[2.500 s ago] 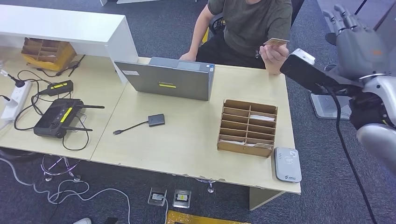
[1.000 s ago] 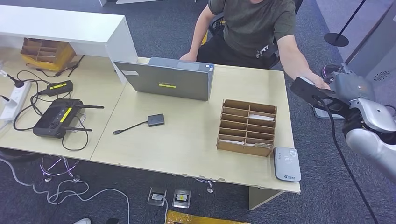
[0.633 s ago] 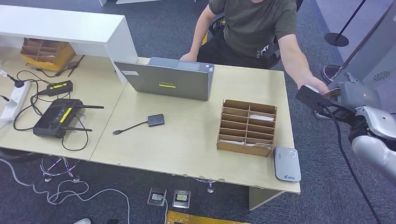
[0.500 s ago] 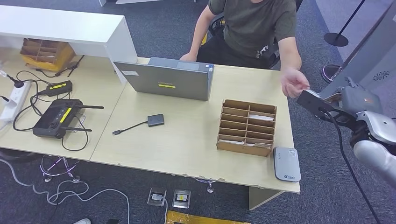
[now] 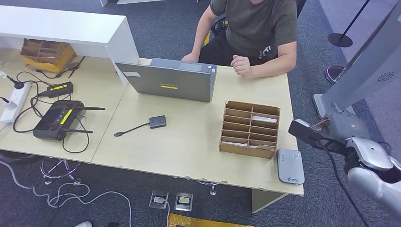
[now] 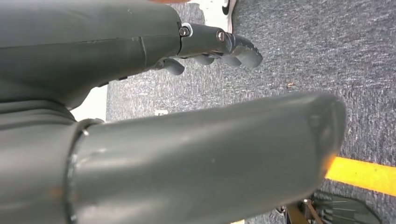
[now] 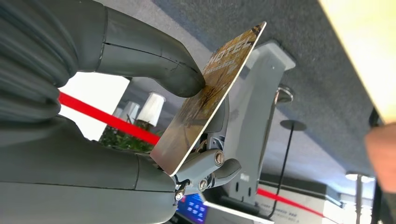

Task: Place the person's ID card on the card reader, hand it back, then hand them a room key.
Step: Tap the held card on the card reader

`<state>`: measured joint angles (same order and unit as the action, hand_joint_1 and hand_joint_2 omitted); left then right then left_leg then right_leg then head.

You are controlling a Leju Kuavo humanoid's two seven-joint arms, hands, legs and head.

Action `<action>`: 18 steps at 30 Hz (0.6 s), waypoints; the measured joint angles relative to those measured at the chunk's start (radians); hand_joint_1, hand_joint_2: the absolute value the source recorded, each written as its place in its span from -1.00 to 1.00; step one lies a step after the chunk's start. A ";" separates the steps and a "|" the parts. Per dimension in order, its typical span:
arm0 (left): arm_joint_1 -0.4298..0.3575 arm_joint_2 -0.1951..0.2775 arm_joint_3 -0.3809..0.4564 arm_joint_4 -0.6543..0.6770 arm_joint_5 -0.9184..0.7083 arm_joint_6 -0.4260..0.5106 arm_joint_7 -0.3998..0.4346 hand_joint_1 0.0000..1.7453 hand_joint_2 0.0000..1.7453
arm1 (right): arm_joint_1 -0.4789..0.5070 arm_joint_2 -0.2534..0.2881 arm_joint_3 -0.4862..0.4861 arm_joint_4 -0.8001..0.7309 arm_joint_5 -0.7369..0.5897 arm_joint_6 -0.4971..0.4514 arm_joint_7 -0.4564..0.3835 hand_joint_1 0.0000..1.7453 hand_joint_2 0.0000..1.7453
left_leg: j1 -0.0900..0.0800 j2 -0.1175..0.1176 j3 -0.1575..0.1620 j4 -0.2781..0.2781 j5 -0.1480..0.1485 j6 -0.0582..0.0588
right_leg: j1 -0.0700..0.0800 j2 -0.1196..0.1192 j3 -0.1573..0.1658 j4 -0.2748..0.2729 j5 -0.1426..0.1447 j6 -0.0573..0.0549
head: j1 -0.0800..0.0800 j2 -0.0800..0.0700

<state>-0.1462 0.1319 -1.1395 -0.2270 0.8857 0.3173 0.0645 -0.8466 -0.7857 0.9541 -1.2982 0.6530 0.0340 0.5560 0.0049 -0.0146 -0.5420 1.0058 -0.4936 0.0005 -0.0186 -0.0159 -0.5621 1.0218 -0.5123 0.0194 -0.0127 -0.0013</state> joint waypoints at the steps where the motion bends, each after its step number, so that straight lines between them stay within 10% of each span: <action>1: 0.000 0.001 0.000 0.000 0.000 0.001 0.000 -1.00 -1.00 | 0.010 0.000 0.000 -0.006 0.002 0.000 -0.003 1.00 1.00 | 0.000 0.000 0.000 0.000 0.000 0.000 | 0.000 0.000 0.000 0.000 0.000 0.000 | 0.000 0.000; 18: 0.005 0.007 0.000 0.000 0.021 0.006 0.000 -1.00 -1.00 | 0.080 0.020 0.003 -0.067 0.000 -0.004 -0.024 1.00 1.00 | 0.000 0.000 0.000 0.000 0.000 0.000 | 0.000 0.000 0.000 0.000 0.000 0.000 | 0.000 0.000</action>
<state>-0.1413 0.1385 -1.1394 -0.2270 0.9065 0.3238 0.0645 -0.7662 -0.7659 0.9572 -1.3650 0.6531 0.0298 0.5323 0.0049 -0.0146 -0.5423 1.0056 -0.4938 0.0002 -0.0186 -0.0160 -0.5620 1.0219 -0.5123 0.0193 -0.0129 -0.0013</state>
